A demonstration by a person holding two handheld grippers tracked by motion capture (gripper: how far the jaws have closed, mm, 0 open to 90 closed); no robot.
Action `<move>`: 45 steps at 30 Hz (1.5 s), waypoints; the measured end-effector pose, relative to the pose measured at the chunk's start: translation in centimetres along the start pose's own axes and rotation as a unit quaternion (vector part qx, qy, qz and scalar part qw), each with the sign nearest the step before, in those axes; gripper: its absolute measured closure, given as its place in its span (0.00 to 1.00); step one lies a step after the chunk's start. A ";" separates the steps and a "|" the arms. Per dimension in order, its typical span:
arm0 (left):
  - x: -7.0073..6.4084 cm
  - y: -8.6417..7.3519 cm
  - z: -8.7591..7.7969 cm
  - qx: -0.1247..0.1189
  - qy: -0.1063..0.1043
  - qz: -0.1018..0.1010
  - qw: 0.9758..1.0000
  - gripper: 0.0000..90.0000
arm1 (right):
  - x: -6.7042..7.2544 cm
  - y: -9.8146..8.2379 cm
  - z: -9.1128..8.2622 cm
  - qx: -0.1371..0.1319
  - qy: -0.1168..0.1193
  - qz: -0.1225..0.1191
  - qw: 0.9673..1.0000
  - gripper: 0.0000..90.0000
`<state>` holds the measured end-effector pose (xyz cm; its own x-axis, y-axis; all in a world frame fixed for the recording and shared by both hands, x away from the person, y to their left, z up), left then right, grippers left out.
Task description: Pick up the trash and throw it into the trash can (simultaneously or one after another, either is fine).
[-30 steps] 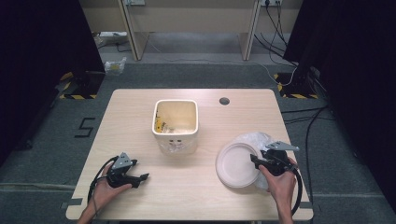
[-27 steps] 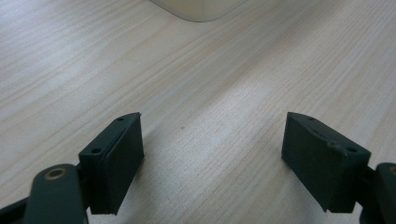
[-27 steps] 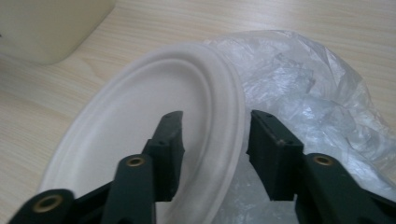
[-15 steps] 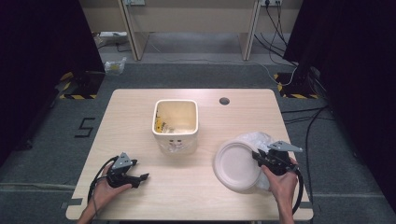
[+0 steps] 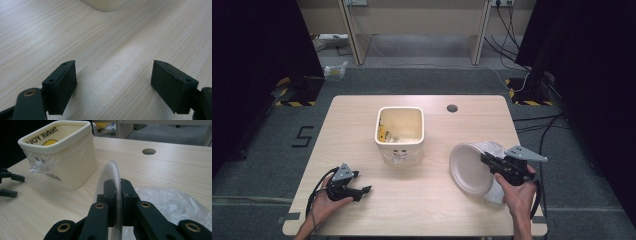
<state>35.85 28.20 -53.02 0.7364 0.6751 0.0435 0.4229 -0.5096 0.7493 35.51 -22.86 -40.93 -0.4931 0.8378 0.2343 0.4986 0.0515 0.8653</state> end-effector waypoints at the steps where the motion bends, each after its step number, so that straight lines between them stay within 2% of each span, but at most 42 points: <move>1: 0.0 0.0 0.0 0.000 0.000 0.000 1.000 0.22 | 0.0 0.0 -0.1 -0.003 0.003 0.001 1.000 0.95; 8: 0.0 0.0 0.0 0.000 0.000 0.000 1.000 0.22 | 0.3 0.7 -0.3 -0.017 0.019 0.000 1.000 0.95; 11: 0.0 0.0 0.0 0.000 0.000 0.000 1.000 0.22 | 0.6 1.4 -0.5 -0.035 0.031 0.003 0.999 0.95; 16: 0.2 0.2 0.2 -0.001 -0.001 0.003 1.000 0.21 | 1.1 2.1 -0.5 -0.047 0.035 -0.001 0.998 0.95; 27: 0.2 0.3 0.3 -0.001 -0.001 0.003 1.000 0.21 | 1.5 3.5 -0.2 -0.055 0.043 -0.002 0.998 0.95; 28: 0.2 0.3 0.3 -0.001 -0.001 0.003 1.000 0.21 | 1.6 4.0 -0.1 -0.057 0.050 -0.004 0.997 0.95; 38: 0.2 0.3 0.3 0.000 -0.001 0.003 1.000 0.21 | 2.4 6.5 0.1 -0.067 0.065 -0.016 0.996 0.95; 45: 0.2 0.3 0.4 -0.001 -0.001 0.002 1.000 0.21 | 2.8 7.5 0.7 -0.068 0.073 -0.019 0.995 0.95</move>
<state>36.33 28.01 -53.03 0.7386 0.6726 0.0455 0.4195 -0.5114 0.7500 38.35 -19.80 -34.14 -0.6133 0.7477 0.2544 0.3815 -0.0016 0.9244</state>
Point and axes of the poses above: each handheld gripper's, and its own axes: z roughly forward along the jaws, y roughly out of its top, x roughly to its left, the point moved 1 cm from there along z, roughly forward along the jaws, and after that the axes turned 5 degrees about z, right-handed, at the moved point
